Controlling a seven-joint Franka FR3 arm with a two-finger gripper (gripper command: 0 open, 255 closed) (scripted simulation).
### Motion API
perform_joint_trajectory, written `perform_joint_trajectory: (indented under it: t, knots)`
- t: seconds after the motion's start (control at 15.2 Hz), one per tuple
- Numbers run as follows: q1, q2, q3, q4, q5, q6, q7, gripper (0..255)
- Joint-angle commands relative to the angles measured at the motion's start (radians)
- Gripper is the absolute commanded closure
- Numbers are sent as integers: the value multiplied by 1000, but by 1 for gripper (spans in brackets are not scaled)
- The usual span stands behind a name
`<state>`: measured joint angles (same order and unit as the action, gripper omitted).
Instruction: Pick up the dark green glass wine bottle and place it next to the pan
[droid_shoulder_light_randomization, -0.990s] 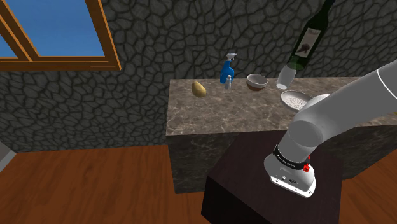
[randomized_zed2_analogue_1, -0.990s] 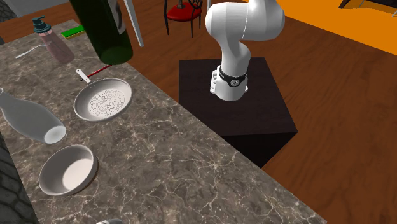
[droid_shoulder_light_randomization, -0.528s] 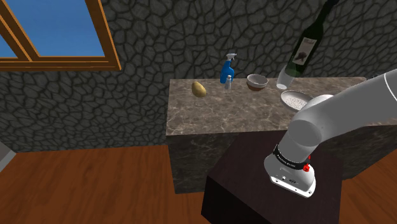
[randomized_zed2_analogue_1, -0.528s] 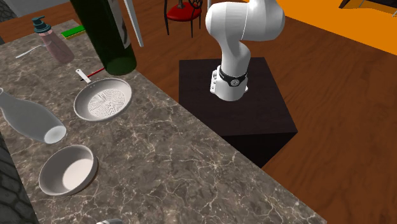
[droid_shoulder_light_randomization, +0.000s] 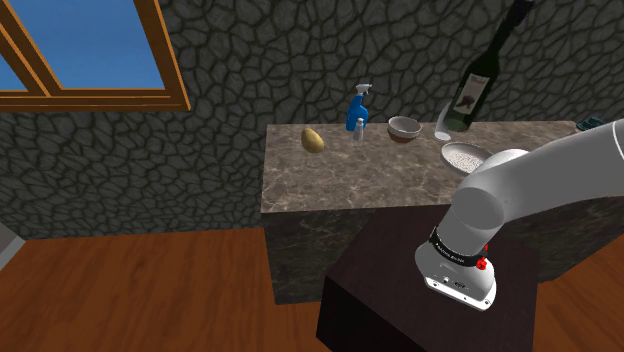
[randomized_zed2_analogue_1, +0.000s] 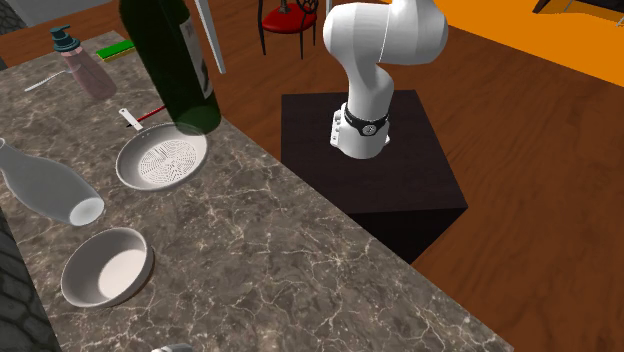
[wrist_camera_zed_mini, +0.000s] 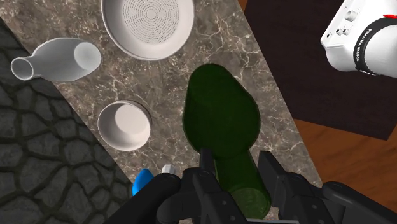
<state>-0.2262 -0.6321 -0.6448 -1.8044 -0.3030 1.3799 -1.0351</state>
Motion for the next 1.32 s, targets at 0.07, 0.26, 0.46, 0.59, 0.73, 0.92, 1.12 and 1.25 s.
perform_joint_trajectory:
  t: [0.07,0.26,0.46,0.59,0.73,0.92,1.12,1.25]
  knots:
    - [-10,-26,1,-59,-11,35,6,255]
    - [-19,-46,-1,-114,-21,71,12,255]
    - [-27,-65,-5,-167,-31,106,17,255]
    - [-32,-77,-8,-202,-37,129,21,255]
    - [-37,-88,-12,-235,-44,153,23,255]
    - [-44,-102,-19,-284,-54,188,27,255]
    - [-50,-115,-28,-330,-65,223,31,255]
    - [-55,-122,-34,-360,-72,246,33,255]
